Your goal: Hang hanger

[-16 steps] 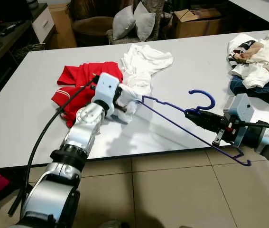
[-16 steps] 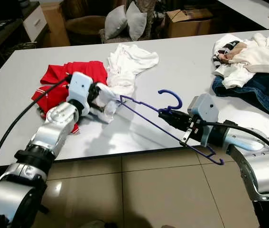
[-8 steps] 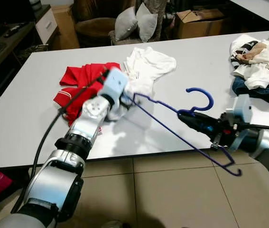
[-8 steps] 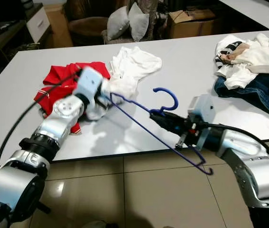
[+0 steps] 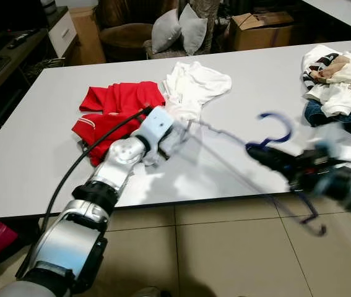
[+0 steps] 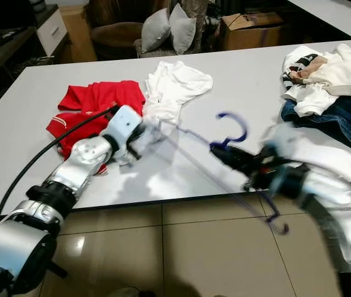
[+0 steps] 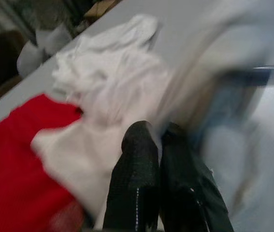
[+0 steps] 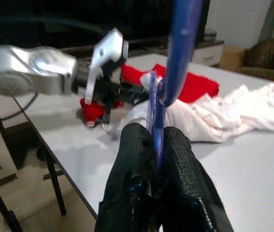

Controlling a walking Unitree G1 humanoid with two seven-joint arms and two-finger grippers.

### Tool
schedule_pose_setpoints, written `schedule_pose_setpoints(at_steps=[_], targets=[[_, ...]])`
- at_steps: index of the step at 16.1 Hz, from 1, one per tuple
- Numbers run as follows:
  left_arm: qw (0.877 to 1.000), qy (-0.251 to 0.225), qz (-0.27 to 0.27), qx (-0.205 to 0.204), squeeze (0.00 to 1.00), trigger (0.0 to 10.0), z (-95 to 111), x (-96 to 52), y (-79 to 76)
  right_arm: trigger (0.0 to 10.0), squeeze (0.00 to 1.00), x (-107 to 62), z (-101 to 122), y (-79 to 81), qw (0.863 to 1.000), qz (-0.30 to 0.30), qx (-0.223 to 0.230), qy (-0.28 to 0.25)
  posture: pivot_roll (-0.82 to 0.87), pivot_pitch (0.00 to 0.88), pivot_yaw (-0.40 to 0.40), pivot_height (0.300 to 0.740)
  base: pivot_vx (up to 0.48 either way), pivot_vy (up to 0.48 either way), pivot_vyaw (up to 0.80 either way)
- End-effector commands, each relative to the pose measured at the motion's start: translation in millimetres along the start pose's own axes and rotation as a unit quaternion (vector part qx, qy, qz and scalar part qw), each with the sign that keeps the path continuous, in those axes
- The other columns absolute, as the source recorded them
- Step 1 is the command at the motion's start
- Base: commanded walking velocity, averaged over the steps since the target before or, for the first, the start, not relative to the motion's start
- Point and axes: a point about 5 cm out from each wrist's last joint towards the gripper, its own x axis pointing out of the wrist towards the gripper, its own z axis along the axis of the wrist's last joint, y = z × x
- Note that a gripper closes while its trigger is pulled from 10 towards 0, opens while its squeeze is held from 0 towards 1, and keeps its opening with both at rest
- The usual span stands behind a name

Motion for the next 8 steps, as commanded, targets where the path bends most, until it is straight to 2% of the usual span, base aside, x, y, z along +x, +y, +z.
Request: schedule_pose_setpoints(at_steps=[1, 3, 4, 7, 8], targets=[[0.999, 0.018, 0.026, -0.012, 0.0, 0.0, -10, -6.4, 12.5, 10.0, 0.0, -5.1, 12, -0.4, 1.0, 0.003, -0.01, -0.026, -0.16, 0.0, 0.121, 0.74, 0.0, 0.0, 0.0], [0.999, 0.023, 0.044, -0.004, 0.0, 0.0, -12, -13.3, 29.2, 10.0, 0.0, -10.8, 13, -15.1, 0.997, -0.057, 0.006, -0.05, -0.16, 0.0, 0.122, 0.74, 0.0, 0.0, 0.0], [0.999, 0.016, 0.039, 0.0, 0.0, 0.0, -11, -15.2, 32.8, 10.0, 0.0, -11.3, 12, -16.1, 0.997, -0.059, 0.015, -0.056, -0.16, 0.0, 0.123, 0.74, 0.0, 0.0, 0.0], [1.0, 0.005, 0.019, 0.019, 0.0, 0.0, -7, -18.1, 38.2, 10.0, 0.0, -9.5, 3, -9.7, 0.999, -0.034, 0.025, -0.032, -0.16, 0.0, 0.123, 0.74, 0.0, 0.0, 0.0], [1.0, -0.023, 0.018, 0.008, 0.0, 0.0, 4, -18.0, 41.9, 10.0, 0.0, -7.2, -4, -1.5, 1.0, 0.001, 0.028, -0.004, -0.16, 0.0, 0.121, 0.74, 0.0, 0.0, 0.0]])
